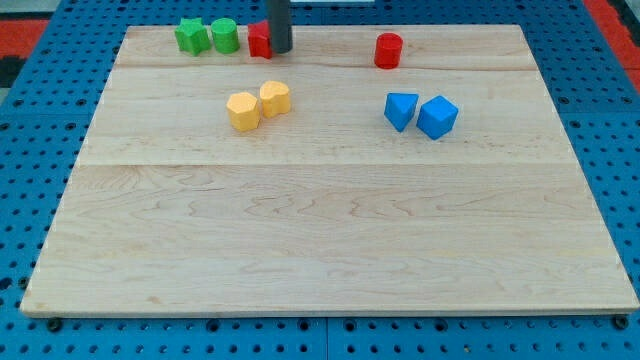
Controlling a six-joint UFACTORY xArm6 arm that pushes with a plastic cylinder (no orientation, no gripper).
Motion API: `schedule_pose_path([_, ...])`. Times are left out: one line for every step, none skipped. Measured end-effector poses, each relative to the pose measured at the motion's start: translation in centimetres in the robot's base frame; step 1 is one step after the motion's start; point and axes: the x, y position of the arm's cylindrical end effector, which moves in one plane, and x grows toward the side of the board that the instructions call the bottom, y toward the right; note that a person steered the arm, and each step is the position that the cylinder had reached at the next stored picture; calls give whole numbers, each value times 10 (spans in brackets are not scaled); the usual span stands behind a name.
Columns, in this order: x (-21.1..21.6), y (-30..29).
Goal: Push the red circle diagonally to the top right of the blue triangle
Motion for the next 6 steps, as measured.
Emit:
schedule_pose_path([-3, -6])
schedule_pose_path([4, 0])
schedule_pose_path([10, 42])
schedule_pose_path([10, 89])
schedule_pose_path([8, 158])
schedule_pose_path([12, 216])
